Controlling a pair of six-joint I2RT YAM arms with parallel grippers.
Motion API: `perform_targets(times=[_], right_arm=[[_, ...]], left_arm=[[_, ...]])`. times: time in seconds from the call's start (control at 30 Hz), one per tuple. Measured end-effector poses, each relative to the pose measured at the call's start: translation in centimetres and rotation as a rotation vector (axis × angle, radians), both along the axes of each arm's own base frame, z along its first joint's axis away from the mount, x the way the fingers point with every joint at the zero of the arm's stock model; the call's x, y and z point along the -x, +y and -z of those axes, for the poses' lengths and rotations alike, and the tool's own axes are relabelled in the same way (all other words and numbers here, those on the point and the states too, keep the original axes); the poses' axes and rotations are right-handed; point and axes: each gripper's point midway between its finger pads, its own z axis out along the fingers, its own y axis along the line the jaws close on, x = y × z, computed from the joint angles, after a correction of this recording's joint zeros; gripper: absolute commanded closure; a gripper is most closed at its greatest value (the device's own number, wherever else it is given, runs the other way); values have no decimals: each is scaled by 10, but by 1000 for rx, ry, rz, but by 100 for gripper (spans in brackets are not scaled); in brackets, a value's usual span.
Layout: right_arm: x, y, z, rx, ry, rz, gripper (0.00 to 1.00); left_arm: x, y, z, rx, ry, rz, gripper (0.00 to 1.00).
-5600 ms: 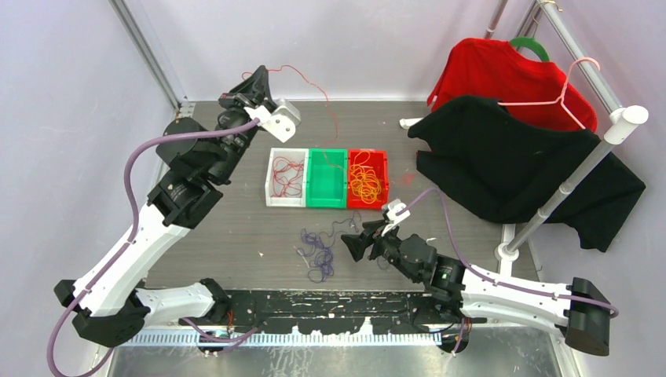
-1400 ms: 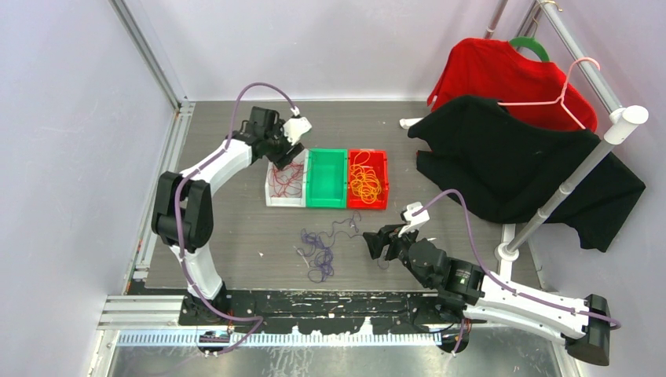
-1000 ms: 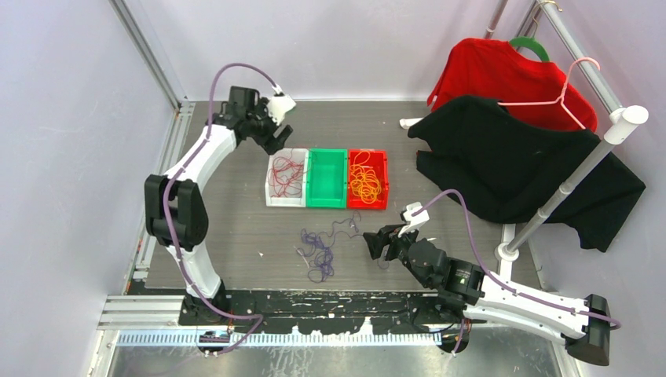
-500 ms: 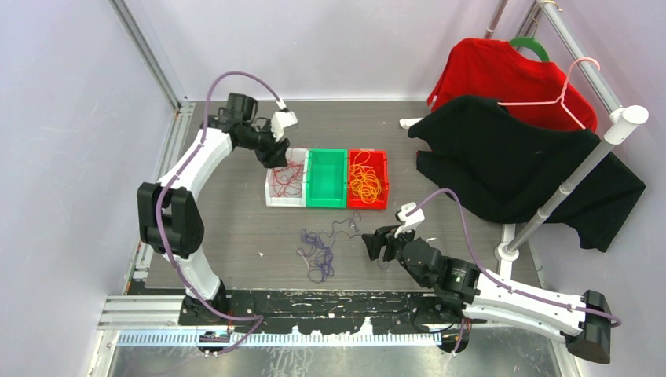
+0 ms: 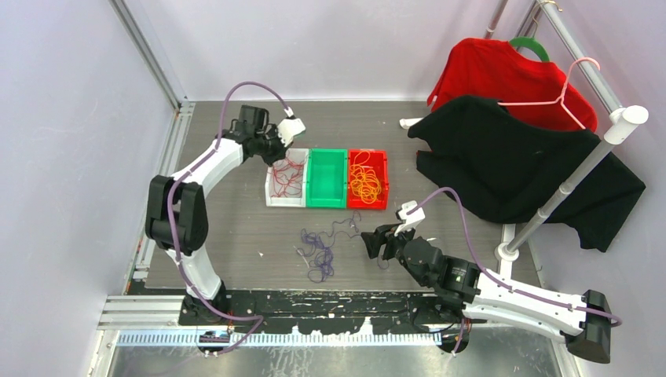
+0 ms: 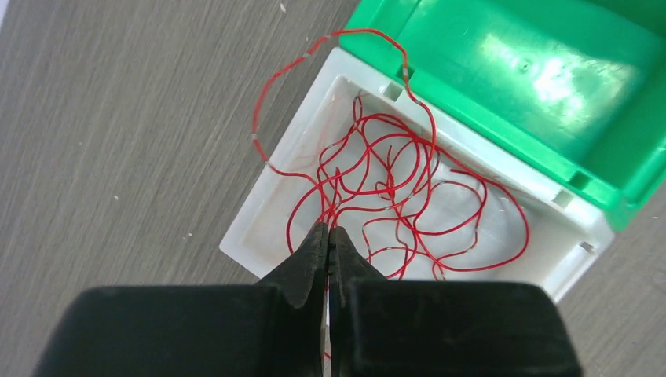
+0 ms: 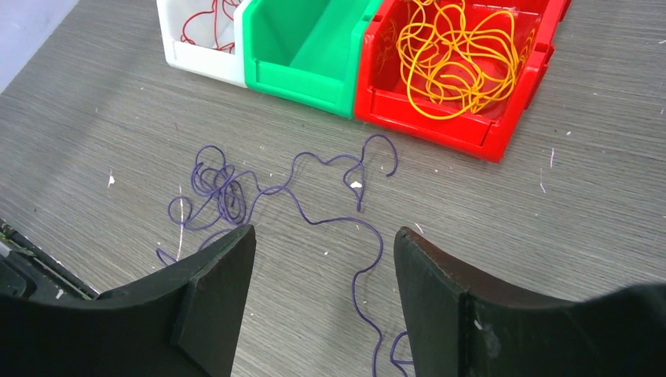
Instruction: Untangle the cables
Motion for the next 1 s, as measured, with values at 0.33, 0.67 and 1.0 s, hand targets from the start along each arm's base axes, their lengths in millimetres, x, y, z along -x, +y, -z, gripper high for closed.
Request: perform_targets(times=[0.33,0.67,1.0], right_arm=[[0,0,-1,1,0,1,31],[0,0,-1,0,2,2,32],[0,0,-3,-11,-3,2,32]], left_arm=[[4,8,45,-41,36,-57,100],[14,-11,77,-103,16,-66,100],[20,-14,93,-146,40,-94,70]])
